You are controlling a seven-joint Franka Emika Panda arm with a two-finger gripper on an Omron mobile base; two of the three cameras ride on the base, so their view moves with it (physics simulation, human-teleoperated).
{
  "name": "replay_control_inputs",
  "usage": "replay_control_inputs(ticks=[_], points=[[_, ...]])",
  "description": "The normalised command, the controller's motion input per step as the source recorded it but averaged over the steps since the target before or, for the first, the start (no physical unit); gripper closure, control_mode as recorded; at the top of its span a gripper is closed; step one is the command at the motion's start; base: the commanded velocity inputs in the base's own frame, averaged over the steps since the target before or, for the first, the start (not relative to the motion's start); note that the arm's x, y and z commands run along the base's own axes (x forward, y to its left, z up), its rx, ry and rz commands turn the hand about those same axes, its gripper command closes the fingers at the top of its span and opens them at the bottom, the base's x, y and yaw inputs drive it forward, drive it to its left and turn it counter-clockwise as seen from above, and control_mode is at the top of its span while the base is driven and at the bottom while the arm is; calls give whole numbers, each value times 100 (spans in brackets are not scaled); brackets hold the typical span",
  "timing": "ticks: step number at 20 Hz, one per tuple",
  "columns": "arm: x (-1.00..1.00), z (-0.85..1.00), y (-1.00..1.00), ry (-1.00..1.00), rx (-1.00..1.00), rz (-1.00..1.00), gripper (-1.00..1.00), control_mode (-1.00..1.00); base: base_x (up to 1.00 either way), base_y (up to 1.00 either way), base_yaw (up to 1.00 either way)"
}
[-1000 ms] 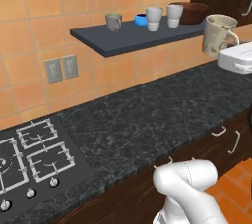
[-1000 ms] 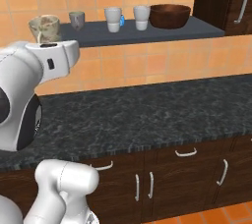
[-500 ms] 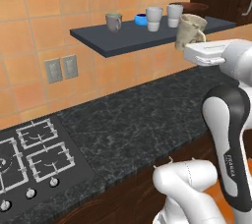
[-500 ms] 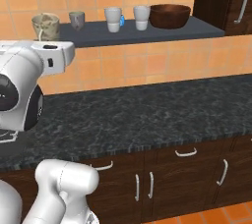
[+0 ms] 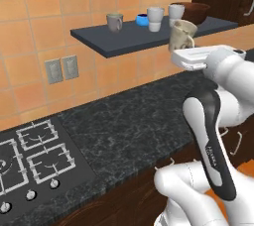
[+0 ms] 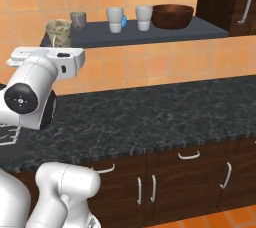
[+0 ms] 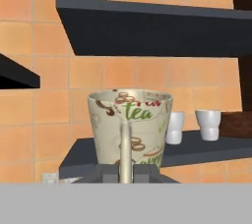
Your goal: Gather all objects into one cabinet and sort the glasses and bowls to opposite sides.
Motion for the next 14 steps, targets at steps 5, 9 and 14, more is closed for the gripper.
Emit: replay_control_inputs(ticks=[5, 9, 14], points=[[28, 0, 0, 2, 0, -1, 100, -100, 0, 0, 0], [8, -6, 2, 7, -1, 0, 100, -100, 0, 0, 0], [7, -1, 0, 4, -1, 1, 100, -100, 0, 0, 0]])
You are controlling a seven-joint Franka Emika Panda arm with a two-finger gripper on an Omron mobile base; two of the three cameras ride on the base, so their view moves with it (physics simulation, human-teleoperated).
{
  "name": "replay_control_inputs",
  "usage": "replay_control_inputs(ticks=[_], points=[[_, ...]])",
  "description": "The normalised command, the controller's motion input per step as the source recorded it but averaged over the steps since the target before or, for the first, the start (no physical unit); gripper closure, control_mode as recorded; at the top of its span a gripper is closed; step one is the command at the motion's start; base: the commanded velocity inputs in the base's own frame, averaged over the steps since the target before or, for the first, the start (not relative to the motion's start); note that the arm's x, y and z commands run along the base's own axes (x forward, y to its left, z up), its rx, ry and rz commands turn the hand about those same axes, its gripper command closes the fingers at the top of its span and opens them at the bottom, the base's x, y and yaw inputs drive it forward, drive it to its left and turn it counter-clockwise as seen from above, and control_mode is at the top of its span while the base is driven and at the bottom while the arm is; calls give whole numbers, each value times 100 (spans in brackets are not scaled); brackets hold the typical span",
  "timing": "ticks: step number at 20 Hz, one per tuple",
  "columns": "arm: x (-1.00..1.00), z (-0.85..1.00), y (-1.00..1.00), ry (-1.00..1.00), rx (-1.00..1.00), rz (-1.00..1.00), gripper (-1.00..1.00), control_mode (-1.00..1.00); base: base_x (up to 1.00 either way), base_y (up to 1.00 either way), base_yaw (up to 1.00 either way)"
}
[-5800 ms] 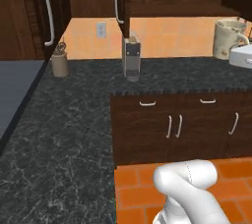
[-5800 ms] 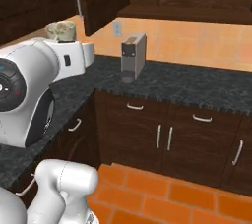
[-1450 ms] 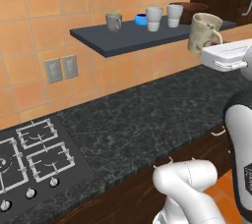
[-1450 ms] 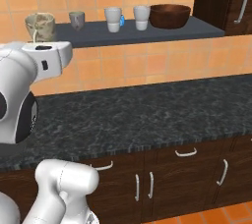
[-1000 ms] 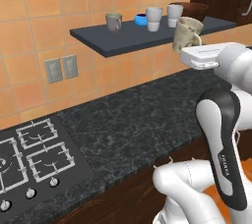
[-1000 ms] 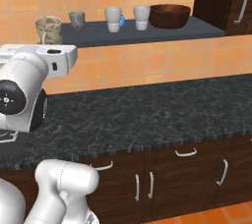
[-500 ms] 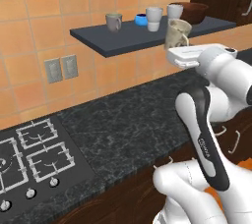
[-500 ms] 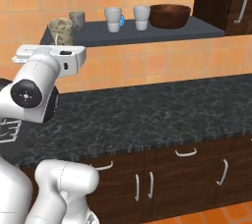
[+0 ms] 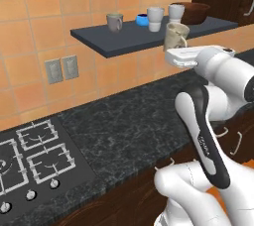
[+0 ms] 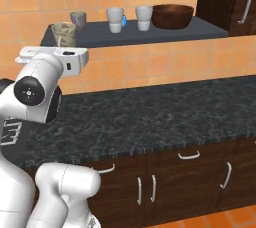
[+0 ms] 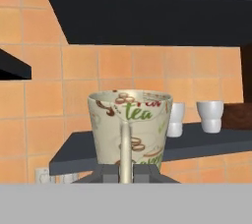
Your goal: Gather all objects into one cabinet and sort the glasses and bowls to opposite sides.
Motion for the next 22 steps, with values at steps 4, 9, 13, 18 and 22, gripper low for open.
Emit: replay_control_inputs(ticks=[4, 9, 13, 18, 22], points=[[30, 1, 1, 4, 0, 1, 100, -100, 0, 0, 0], [50, 10, 3, 4, 0, -3, 100, -100, 0, 0, 0], [47, -1, 3, 0, -4, 0, 100, -100, 0, 0, 0], [40, -4, 0, 5, -1, 0, 100, -100, 0, 0, 0], [39, 0, 0, 10, 0, 0, 100, -100, 0, 0, 0]])
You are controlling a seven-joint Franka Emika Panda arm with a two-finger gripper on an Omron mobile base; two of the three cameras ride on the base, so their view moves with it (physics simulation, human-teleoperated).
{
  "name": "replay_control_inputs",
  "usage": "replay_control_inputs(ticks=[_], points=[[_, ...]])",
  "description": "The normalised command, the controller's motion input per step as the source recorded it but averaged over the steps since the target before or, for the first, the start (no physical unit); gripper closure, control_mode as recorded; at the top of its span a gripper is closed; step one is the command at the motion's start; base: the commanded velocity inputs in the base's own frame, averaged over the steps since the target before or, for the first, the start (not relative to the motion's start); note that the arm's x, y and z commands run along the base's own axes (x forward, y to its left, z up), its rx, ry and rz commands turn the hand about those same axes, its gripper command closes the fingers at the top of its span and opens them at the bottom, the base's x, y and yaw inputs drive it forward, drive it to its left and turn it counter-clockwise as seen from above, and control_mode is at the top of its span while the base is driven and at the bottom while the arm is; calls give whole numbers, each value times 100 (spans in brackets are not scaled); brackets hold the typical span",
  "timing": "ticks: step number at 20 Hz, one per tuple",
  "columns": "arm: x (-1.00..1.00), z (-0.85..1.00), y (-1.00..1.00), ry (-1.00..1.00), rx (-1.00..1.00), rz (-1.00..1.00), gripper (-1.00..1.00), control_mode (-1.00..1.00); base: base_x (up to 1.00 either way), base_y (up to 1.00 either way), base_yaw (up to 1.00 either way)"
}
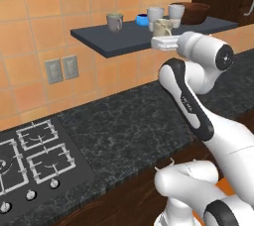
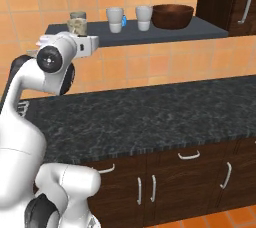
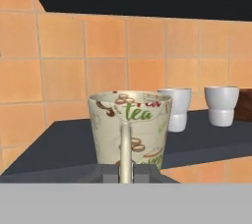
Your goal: Gather all objects into one cabinet and sort the glasses and bowls to opposite sides.
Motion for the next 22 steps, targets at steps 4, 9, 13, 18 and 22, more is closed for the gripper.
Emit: replay_control_inputs(ticks=[4, 9, 13, 18, 22], points=[[34, 0, 0, 6, 0, 0, 100, -100, 0, 0, 0], [30, 0, 0, 4, 0, 0, 100, -100, 0, 0, 0], [26, 0, 0, 3, 0, 0, 100, -100, 0, 0, 0], [26, -9, 6, 0, -1, 0, 100, -100, 0, 0, 0], [28, -15, 9, 0, -1, 1, 100, -100, 0, 0, 0]])
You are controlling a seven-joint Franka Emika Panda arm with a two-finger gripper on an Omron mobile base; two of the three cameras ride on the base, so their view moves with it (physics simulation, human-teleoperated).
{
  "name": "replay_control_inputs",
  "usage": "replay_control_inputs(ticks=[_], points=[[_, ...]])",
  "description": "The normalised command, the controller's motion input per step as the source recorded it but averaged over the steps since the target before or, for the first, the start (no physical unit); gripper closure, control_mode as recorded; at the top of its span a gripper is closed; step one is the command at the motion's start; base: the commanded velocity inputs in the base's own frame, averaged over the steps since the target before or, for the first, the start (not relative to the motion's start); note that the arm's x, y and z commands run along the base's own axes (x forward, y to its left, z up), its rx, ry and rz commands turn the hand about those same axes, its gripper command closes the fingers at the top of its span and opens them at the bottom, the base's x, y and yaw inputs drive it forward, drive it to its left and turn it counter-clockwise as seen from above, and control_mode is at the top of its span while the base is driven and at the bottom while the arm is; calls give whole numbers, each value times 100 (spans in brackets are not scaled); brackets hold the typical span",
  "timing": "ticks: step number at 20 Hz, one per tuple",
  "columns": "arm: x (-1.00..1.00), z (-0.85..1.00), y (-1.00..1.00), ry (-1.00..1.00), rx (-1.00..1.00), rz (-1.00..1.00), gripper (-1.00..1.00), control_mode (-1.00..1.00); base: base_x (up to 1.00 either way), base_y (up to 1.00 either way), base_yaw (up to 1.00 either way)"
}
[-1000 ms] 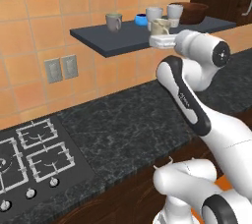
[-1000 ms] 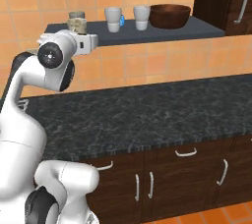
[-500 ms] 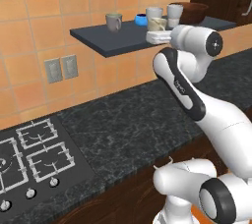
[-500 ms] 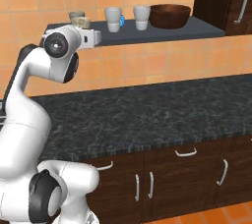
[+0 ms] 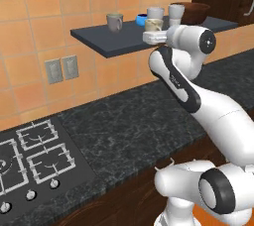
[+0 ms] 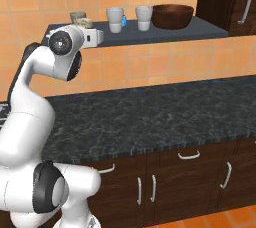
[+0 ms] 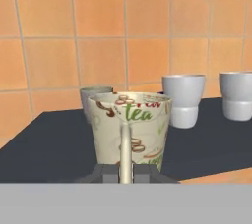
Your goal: Gather all objects into one cabinet and sort the glasses and bowls to opposite sides.
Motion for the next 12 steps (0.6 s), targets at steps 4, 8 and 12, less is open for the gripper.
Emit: replay_control_inputs(ticks=[4, 8, 12], points=[[38, -7, 14, 0, 0, 4, 100, -100, 0, 0, 0], [48, 0, 8, 1, 0, 3, 100, -100, 0, 0, 0], [70, 0, 0, 9, 0, 0, 100, -100, 0, 0, 0]])
